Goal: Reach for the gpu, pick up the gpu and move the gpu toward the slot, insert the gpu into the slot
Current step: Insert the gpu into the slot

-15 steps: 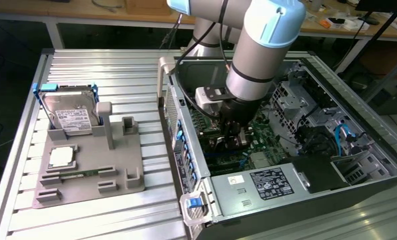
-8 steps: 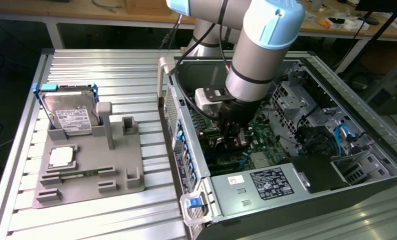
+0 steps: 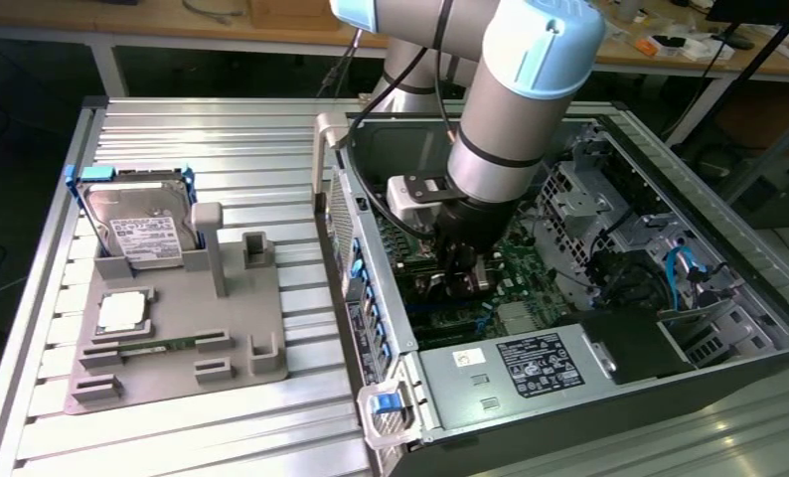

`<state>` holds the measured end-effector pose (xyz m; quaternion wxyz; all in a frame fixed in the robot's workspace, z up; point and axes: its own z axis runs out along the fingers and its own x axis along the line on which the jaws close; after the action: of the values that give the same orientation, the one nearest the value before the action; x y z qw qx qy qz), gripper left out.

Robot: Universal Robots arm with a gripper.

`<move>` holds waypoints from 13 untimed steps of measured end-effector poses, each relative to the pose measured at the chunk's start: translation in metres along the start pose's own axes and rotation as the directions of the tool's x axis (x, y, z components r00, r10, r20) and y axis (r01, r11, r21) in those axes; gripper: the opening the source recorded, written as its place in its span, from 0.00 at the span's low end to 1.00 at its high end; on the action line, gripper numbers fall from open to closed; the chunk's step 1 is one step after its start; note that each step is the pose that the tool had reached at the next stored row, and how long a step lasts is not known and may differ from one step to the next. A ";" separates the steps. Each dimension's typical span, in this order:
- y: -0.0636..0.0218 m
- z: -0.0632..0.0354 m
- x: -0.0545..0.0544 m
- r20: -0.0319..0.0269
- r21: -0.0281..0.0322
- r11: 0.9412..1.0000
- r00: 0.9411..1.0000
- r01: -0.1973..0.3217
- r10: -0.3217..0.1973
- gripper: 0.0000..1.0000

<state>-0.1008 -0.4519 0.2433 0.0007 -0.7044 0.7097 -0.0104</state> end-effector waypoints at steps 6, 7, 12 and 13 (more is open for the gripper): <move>0.0002 0.0001 0.000 0.002 0.000 1.000 1.000 0.006 -0.006 0.28; 0.0002 0.0001 0.000 0.003 0.000 1.000 1.000 0.010 -0.010 0.28; 0.0001 0.0001 0.000 0.003 0.000 1.000 1.000 0.024 -0.024 0.28; 0.0001 0.0001 0.000 0.003 0.000 1.000 1.000 0.024 -0.024 0.28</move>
<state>-0.1010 -0.4519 0.2432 0.0019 -0.7128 0.7013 -0.0093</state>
